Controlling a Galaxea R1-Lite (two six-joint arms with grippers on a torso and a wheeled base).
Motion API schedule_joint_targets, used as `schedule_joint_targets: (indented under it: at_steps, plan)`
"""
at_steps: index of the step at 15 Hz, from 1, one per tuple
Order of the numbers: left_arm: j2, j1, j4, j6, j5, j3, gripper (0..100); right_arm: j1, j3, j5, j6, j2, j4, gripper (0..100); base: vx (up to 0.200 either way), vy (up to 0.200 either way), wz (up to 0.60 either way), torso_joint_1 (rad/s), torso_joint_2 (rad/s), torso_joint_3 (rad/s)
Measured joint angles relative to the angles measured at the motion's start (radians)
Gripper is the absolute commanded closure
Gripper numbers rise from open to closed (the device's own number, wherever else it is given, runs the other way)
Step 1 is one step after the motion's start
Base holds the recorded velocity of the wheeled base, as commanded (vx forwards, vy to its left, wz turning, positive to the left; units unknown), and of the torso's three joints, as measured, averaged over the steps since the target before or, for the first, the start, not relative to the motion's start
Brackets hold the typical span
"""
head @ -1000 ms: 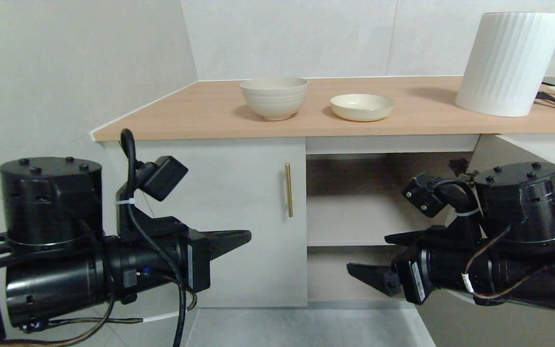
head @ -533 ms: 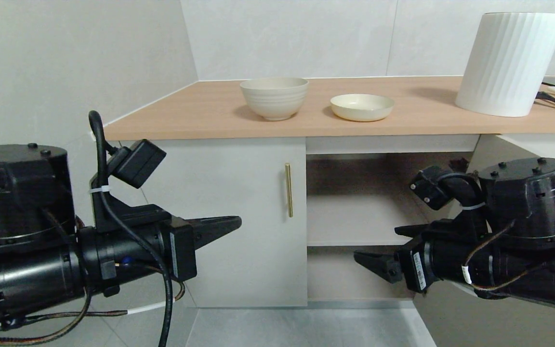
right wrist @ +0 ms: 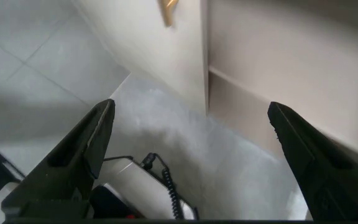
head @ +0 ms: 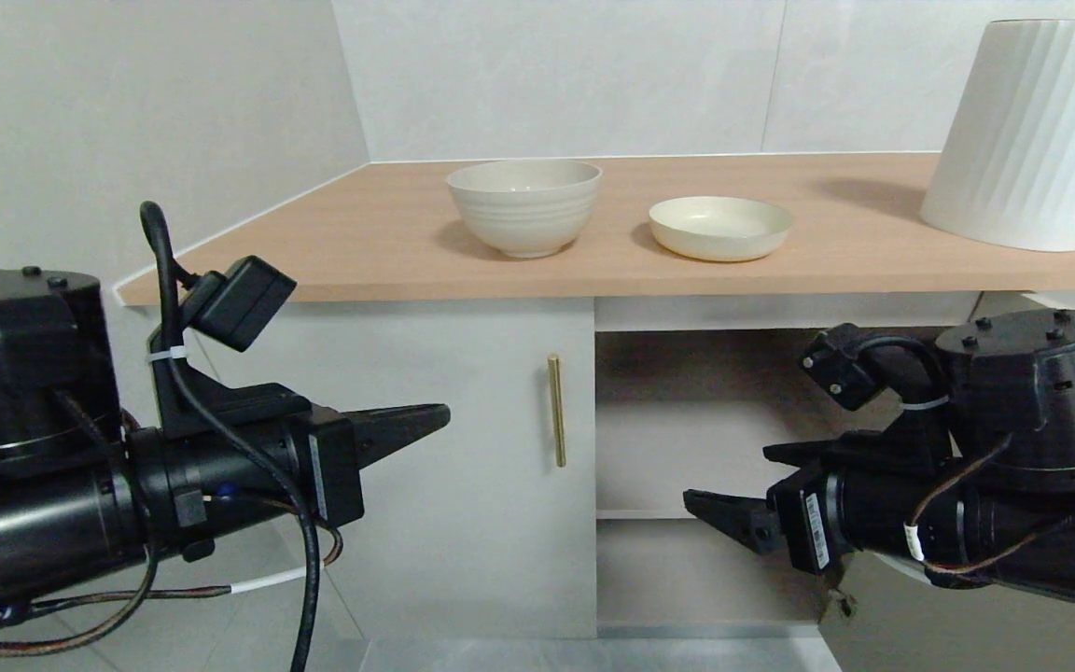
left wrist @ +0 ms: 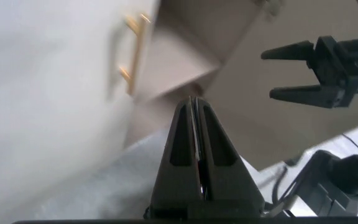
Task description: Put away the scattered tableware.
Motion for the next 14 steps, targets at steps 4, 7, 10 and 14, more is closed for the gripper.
schedule_joint_targets:
  at_steps: [4, 7, 10, 14]
  plan:
    - [-0.001, 0.0, 0.0, -0.001, 0.001, 0.0, 100, 0.0, 0.029, 0.086, -0.007, -0.027, -0.001, 0, 0.0, 0.0, 0.0, 0.0, 0.0, 0.0]
    - [-0.003, 0.002, 0.0, -0.001, 0.001, 0.001, 100, -0.001, 0.034, 0.088, -0.007, -0.036, -0.002, 0, 0.0, 0.0, 0.0, 0.0, 0.0, 0.0]
    - [-0.007, 0.004, 0.001, -0.001, 0.001, 0.0, 100, -0.001, 0.034, 0.088, -0.007, -0.041, -0.004, 0, 0.0, 0.0, 0.0, 0.002, -0.06, -0.063]
    - [-0.006, 0.006, 0.004, -0.003, 0.002, -0.001, 100, -0.002, 0.04, 0.088, -0.007, -0.059, -0.003, 0, 0.0, 0.0, 0.0, 0.045, -0.27, -0.326]
